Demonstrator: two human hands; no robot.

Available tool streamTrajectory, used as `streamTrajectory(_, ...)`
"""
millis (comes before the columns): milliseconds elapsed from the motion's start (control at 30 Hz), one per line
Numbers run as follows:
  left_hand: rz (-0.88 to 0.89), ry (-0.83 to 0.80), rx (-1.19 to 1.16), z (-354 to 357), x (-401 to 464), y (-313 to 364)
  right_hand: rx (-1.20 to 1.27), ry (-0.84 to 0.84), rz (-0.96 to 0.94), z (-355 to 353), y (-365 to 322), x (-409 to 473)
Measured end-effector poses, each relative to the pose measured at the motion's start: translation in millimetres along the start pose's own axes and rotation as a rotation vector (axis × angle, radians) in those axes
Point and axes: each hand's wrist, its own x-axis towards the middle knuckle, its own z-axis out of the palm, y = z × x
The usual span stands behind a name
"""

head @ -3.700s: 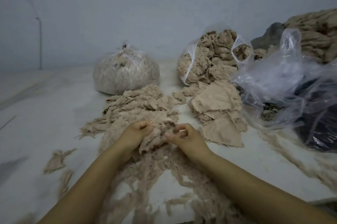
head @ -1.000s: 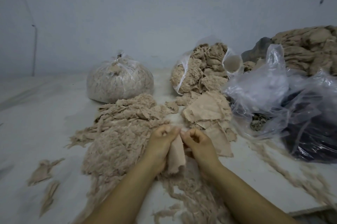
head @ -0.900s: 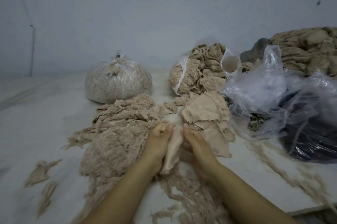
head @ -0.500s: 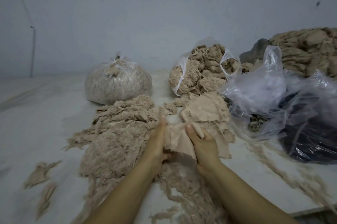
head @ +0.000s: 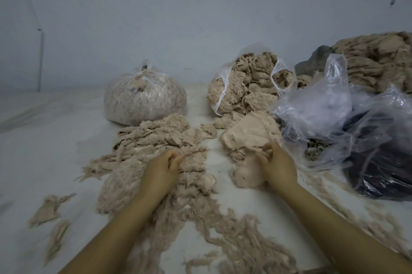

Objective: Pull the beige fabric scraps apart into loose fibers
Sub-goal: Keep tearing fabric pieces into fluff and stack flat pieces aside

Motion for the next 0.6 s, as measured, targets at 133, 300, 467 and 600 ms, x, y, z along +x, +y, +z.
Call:
streamTrajectory(133,-0.109,-0.334,0.310,-3.7,-1.1,-9.7,0.008,-0.087,-0.231,19.6,-21.9,-18.2)
streamTrajectory(300,-0.027,-0.167,-0.064,2.3,-5.8,-1.8,0.138,-0.449,-0.246,59.7,-58.4,-40.0)
streamTrajectory(467,0.185,-0.152,-0.071,-7.5,-6.1,1.9,0.547,-0.378,-0.189,70.0,-76.3,-43.8)
streamTrajectory(600,0.228,-0.237,0.037,-6.5,-0.3,-2.3,0.735,-0.337,-0.290,64.2,-85.6,-52.5)
